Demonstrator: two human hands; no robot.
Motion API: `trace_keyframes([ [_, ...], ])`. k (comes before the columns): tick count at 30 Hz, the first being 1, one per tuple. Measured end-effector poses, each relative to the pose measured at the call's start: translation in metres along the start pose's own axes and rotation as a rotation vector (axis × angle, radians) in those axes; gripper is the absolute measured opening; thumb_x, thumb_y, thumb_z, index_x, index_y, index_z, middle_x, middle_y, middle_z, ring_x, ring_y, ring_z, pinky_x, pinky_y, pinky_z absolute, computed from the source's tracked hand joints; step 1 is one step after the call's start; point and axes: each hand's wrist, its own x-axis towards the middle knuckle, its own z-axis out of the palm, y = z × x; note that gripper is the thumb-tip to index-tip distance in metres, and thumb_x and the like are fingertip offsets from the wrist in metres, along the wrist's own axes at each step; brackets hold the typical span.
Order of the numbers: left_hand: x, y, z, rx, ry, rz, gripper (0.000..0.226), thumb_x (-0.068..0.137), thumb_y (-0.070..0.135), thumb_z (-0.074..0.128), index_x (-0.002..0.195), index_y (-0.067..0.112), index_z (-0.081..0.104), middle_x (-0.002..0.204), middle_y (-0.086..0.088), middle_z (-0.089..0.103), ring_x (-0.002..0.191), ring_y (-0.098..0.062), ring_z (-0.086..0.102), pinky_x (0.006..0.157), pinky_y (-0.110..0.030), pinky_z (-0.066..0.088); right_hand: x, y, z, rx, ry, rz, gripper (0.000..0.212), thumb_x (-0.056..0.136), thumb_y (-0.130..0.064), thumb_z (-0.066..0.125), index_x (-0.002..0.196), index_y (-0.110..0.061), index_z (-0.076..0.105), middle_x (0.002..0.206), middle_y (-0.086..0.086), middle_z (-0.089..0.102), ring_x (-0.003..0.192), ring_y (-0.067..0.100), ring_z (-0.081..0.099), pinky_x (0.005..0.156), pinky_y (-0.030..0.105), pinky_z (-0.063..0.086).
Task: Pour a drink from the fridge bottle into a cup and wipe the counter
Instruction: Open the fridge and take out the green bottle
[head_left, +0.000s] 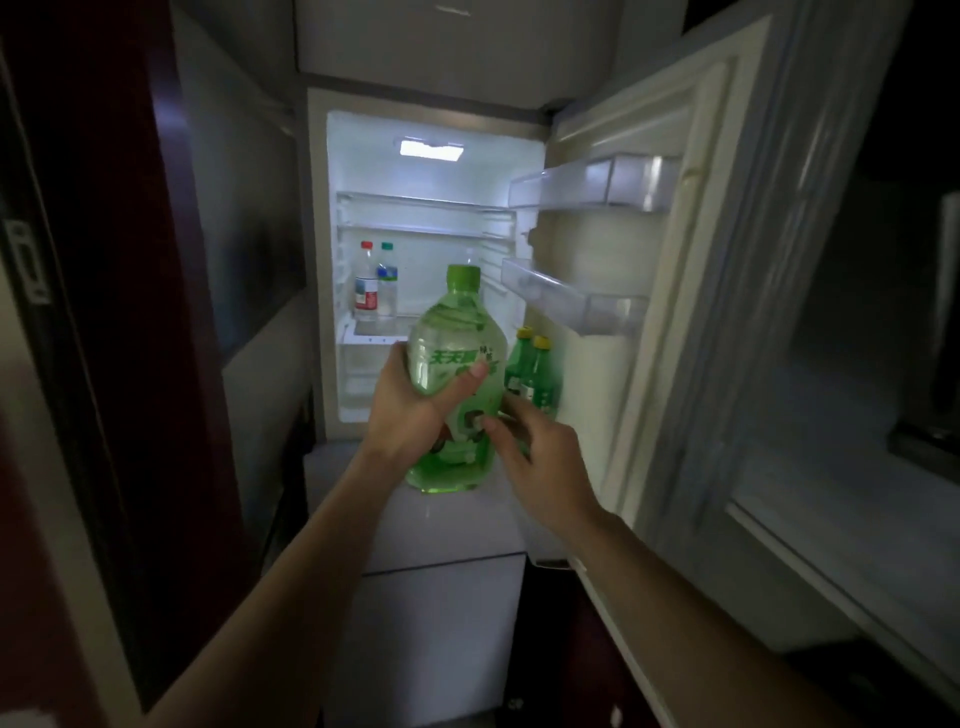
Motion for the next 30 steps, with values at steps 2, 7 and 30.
trace_keyframes([
  [2, -0.018, 0.006, 0.013, 0.006, 0.001, -0.010, 0.058, 0.069, 0.038, 0.086, 0.115, 0.015, 0.058, 0.099, 0.003, 0.073, 0.085, -0.007, 0.072, 0.062, -0.020, 0.056, -0.014, -0.005, -0.017, -0.010, -0.011, 0.016, 0.030, 0.095, -0.012, 0.063, 0.121, -0.025, 0.059, 0.104, -0.028, 0.063, 0.099, -0.018, 0.060, 0.083, 0.004, 0.045],
  [7, -0.050, 0.025, 0.045, 0.012, -0.020, -0.029, 0.060, 0.070, 0.039, 0.085, 0.117, 0.014, 0.057, 0.102, -0.001, 0.073, 0.084, -0.011, 0.072, 0.065, -0.032, 0.061, -0.041, -0.009, -0.055, -0.020, 0.026, 0.022, 0.035, 0.093, -0.022, 0.065, 0.128, -0.015, 0.062, 0.112, -0.012, 0.069, 0.103, -0.008, 0.064, 0.086, 0.010, 0.049],
  [30, -0.171, 0.074, 0.243, -0.193, -0.350, 0.025, 0.072, 0.065, 0.040, 0.088, 0.122, 0.008, 0.059, 0.106, -0.002, 0.074, 0.095, -0.014, 0.072, 0.079, -0.033, 0.060, -0.177, -0.034, -0.266, -0.292, 0.315, 0.076, 0.037, 0.094, -0.025, 0.066, 0.129, -0.014, 0.063, 0.115, -0.010, 0.068, 0.102, -0.010, 0.063, 0.092, 0.018, 0.051],
])
